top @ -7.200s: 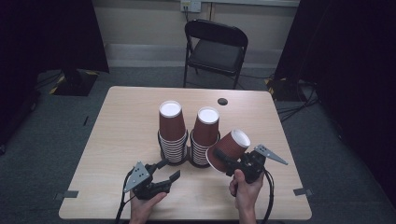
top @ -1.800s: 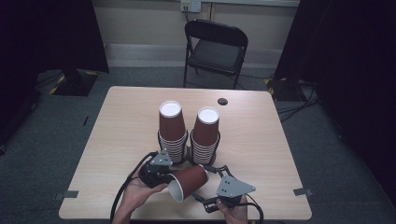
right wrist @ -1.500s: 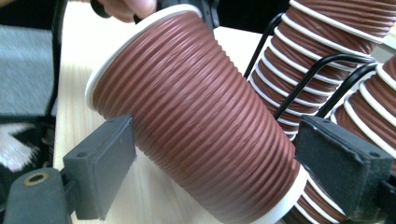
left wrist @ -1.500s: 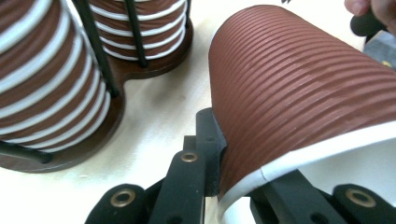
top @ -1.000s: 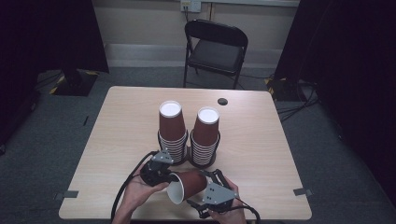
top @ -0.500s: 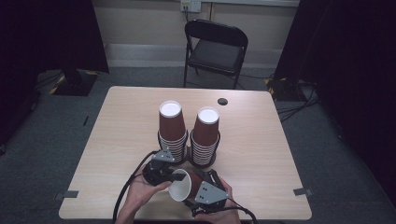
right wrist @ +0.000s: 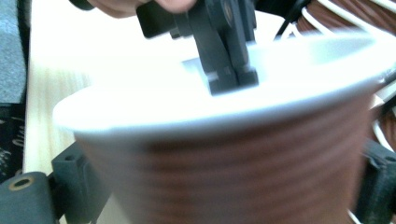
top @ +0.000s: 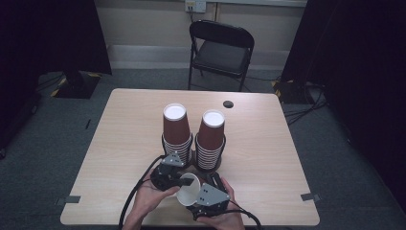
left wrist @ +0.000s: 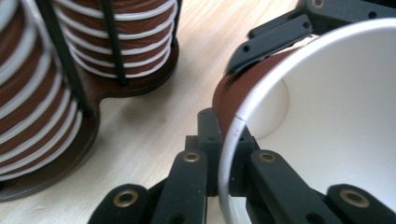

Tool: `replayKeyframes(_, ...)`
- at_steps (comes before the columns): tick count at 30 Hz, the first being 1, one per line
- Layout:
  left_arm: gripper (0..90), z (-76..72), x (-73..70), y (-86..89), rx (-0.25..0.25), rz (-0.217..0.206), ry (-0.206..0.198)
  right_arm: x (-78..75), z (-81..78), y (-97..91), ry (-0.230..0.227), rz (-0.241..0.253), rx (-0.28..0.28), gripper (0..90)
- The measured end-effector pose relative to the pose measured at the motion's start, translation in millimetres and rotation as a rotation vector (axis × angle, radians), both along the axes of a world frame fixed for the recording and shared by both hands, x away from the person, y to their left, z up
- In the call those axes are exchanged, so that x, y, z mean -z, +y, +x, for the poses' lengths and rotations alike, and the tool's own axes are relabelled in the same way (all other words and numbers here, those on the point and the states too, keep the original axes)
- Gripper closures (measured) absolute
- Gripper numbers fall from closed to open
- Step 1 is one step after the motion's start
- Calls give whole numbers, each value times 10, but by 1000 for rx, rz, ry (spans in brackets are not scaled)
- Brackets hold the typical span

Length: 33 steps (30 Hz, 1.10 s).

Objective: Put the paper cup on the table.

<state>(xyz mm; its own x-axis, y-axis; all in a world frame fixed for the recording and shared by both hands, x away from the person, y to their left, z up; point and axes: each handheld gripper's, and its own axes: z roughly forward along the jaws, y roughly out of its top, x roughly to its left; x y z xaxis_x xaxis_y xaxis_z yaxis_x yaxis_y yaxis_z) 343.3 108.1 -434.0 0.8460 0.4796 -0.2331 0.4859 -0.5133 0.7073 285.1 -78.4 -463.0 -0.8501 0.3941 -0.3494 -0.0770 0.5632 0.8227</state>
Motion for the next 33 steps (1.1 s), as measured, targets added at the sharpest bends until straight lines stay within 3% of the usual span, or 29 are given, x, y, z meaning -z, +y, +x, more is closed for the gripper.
replayKeyframes(3, 871, 13, 3, 7, 1, -17, 11, -25, -3, 12, -8, -5, 5, 72)
replayKeyframes(6, 864, 9, 30, -52, 18, 18, 14, -37, -11, 40, -25, -6, -12, 75)
replayKeyframes(9, 858, 6, 30, -39, 5, 10, 8, -41, -19, 73, -56, -32, -20, 75)
replayKeyframes(13, 866, 16, 28, -32, 13, 6, 18, -51, -19, 52, -52, -16, -30, 81)
replayKeyframes(17, 844, -20, 9, -26, -3, -23, -21, -73, -23, 30, -58, 20, -24, 91)
replayKeyframes(20, 812, -34, 4, -8, -11, -56, -54, -103, -15, -6, -50, 63, -16, 96)
replayKeyframes(24, 792, -40, 8, 17, -26, -90, -64, -109, -4, -38, -30, 81, -6, 99)
replayKeyframes(30, 679, -80, 67, 93, -66, -210, -106, -96, 24, -123, 19, 141, 19, 102)
replayKeyframes(33, 603, -94, 73, 135, -100, -270, -123, -92, 40, -170, 25, 147, 42, 103)
